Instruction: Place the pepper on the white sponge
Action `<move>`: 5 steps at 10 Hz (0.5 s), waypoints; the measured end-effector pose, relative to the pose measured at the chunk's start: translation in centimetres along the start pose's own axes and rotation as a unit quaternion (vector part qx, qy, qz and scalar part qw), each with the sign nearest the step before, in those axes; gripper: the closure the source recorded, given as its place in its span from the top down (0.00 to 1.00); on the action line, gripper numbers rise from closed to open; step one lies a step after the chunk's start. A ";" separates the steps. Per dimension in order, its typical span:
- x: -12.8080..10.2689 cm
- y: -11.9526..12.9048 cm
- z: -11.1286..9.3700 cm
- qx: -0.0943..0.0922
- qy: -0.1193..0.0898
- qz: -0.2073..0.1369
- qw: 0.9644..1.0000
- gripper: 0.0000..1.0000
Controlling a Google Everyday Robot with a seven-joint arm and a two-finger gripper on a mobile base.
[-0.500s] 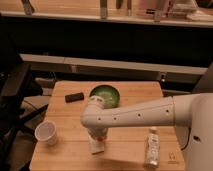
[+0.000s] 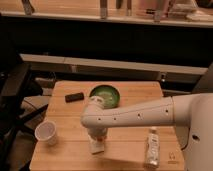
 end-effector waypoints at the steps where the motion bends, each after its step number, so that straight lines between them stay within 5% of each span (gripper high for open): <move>1: 0.0 0.0 0.1 0.001 -0.001 -0.002 1.000 0.00; 5: -0.1 -0.3 0.3 0.003 -0.001 -0.010 1.000 0.00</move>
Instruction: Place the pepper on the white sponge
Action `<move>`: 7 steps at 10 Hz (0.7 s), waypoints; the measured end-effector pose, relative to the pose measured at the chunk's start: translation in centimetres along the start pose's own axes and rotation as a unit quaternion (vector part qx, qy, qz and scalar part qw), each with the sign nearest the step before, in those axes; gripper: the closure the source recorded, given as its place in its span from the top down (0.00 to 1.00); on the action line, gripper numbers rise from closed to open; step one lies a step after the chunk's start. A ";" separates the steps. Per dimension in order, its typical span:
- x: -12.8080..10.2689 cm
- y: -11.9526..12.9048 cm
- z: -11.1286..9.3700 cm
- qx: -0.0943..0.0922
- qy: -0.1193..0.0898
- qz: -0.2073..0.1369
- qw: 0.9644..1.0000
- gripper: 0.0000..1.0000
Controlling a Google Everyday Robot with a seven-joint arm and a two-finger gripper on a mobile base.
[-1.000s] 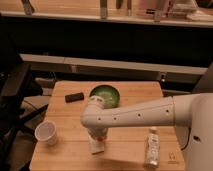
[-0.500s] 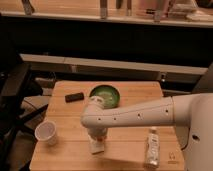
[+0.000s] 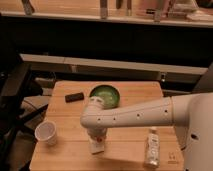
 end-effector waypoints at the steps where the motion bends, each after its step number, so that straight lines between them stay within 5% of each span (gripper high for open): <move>1: 0.0 0.1 0.1 0.000 0.000 -0.001 1.000 0.02; 4: 0.0 0.0 0.3 0.003 -0.001 -0.006 1.000 0.07; 7: 0.1 -0.1 0.4 0.005 -0.002 -0.010 1.000 0.23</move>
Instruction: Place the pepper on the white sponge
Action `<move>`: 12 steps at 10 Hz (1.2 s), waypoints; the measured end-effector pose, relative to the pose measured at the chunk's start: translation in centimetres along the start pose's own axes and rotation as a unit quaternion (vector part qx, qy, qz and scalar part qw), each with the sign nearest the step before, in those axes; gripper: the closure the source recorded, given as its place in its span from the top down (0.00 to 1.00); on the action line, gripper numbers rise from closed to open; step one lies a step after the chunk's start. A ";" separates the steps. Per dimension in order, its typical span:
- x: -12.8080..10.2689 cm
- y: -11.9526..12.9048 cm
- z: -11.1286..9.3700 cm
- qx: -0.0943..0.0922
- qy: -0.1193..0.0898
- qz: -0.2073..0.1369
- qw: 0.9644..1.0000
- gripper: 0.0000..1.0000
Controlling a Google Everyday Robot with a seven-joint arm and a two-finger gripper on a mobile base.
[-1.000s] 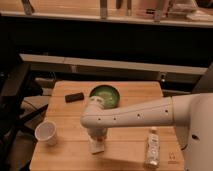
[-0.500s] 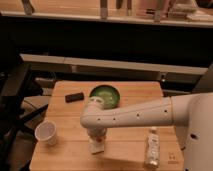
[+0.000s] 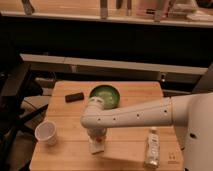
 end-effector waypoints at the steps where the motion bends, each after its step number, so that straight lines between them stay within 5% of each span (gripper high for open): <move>1: 0.0 0.1 0.0 0.001 0.000 -0.002 1.000 0.24; 6: 0.1 -0.1 0.2 0.005 -0.001 -0.008 1.000 0.30; 9: 0.2 -0.1 0.2 0.007 0.000 -0.012 1.000 0.16; 12: 0.2 -0.1 0.4 0.009 0.000 -0.017 1.000 0.25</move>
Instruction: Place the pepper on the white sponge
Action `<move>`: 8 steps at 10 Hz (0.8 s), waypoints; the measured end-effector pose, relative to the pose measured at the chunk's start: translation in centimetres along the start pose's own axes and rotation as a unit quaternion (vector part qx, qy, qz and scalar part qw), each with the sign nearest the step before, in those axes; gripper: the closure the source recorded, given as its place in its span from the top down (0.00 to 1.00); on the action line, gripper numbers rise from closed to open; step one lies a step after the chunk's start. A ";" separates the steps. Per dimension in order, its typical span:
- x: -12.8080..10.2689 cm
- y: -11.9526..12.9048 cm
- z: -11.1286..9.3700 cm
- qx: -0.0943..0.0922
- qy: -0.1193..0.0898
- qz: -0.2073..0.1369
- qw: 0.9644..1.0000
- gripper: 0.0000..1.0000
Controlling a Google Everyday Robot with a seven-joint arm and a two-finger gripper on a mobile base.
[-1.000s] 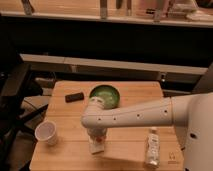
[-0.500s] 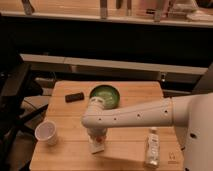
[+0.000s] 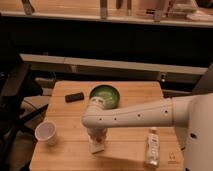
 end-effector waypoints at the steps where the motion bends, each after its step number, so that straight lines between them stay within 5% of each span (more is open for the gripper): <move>1: 0.0 0.0 0.0 0.001 0.000 -0.002 1.000 0.24; 8: 0.2 0.0 0.1 0.006 0.001 -0.011 1.000 0.16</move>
